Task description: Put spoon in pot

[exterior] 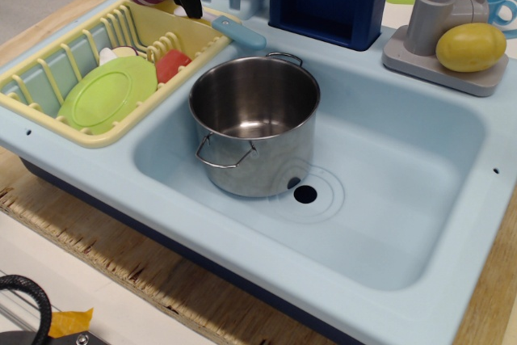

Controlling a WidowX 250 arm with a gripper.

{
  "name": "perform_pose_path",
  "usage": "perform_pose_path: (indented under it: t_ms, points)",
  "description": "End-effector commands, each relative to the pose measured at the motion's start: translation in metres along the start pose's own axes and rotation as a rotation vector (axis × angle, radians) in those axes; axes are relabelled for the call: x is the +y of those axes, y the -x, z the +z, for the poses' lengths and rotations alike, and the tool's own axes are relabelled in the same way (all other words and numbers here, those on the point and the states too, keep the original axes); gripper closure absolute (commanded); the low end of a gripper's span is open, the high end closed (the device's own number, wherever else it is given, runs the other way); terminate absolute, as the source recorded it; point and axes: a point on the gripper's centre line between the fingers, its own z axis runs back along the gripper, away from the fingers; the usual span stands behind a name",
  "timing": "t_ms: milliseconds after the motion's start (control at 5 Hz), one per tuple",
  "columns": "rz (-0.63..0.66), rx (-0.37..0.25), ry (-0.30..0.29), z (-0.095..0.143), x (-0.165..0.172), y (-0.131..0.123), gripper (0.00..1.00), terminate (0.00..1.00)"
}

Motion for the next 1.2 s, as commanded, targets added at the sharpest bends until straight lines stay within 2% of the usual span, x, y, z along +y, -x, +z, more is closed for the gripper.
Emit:
perform_pose_path:
  t_ms: [0, 600, 800, 1000]
  points:
    - [0.0, 0.0, 0.0, 0.0, 0.0, 0.0, 0.0, 0.0]
    - [0.049, 0.039, -0.018, -0.022, 0.005, -0.001, 0.0, 0.0]
    - [0.063, 0.052, -0.025, -0.031, 0.008, -0.001, 1.0, 0.0]
    - [0.054, 0.047, -0.025, -0.028, 0.005, -0.001, 1.0, 0.0]
